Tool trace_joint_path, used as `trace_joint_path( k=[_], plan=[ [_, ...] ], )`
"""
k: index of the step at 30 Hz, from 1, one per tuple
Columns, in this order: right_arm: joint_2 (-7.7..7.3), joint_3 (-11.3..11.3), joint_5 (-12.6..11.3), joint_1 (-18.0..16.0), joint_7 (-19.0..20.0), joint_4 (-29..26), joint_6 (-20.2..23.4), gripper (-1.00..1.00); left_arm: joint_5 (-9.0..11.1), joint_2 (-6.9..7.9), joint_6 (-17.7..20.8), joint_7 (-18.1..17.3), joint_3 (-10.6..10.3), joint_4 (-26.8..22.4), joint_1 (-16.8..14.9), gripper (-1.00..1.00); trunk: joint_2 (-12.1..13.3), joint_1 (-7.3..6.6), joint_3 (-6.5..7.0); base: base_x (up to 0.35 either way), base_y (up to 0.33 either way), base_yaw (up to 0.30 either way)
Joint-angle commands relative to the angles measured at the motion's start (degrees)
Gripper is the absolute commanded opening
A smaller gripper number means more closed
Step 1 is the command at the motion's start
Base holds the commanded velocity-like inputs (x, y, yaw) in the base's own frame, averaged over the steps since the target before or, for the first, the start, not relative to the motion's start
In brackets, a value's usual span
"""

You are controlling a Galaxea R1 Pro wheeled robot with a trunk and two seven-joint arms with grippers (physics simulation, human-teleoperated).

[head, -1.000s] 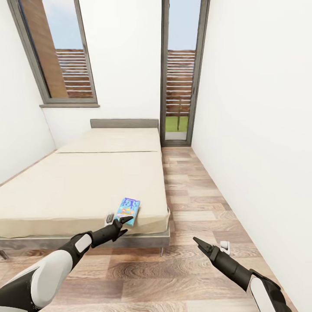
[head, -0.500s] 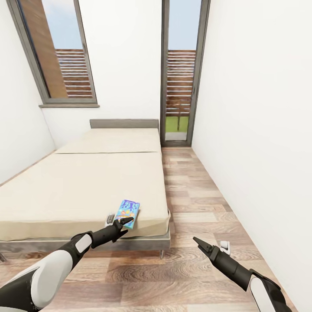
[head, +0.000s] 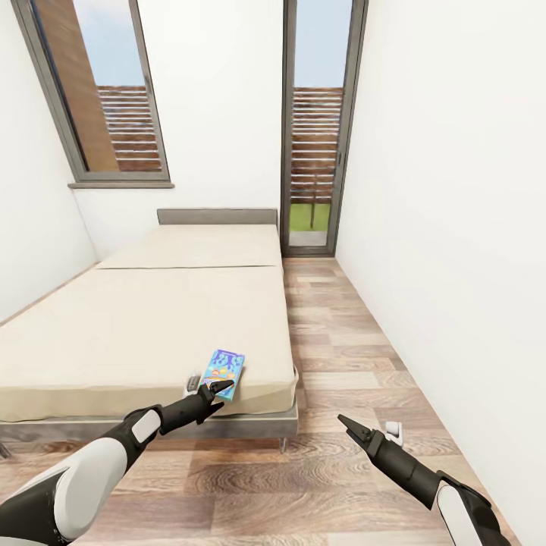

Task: Put all the toys in the child's room - the three board games (two on the bed and one on the table), the two jigsaw puzzles on the table, and the tennis ball on the table - inside the toy box on the table in the child's room.

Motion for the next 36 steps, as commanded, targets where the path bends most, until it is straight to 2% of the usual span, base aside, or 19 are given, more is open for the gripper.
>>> trace_joint_path(
  k=[1, 28, 29, 36],
  plan=[
    [0.00, -0.1, -0.2, 0.0, 0.1, 0.0, 0.3, 1.00, 0.9, 0.02, 0.0, 0.0, 0.4, 0.0, 0.0, 1.00, 0.0, -0.01, -0.05, 0.000, 0.000, 0.000],
    [0.00, -0.1, -0.2, 0.0, 0.1, 0.0, 0.4, 1.00, 1.0, 0.10, 0.0, -0.1, 0.5, 0.0, 0.3, 1.00, 0.0, -0.01, -0.05, 0.000, 0.000, 0.000],
    [0.00, -0.1, -0.2, 0.0, 0.1, 0.0, 0.4, 1.00, 1.0, 0.10, 0.0, -0.1, 0.5, 0.0, 0.3, -1.00, 0.0, -0.01, -0.05, 0.000, 0.000, 0.000],
    [0.00, -0.1, -0.2, 0.0, 0.1, 0.0, 0.4, 1.00, 1.0, 0.11, 0.0, -0.1, 0.5, 0.0, 0.3, -1.00, 0.0, -0.01, -0.05, 0.000, 0.000, 0.000]
  ],
)
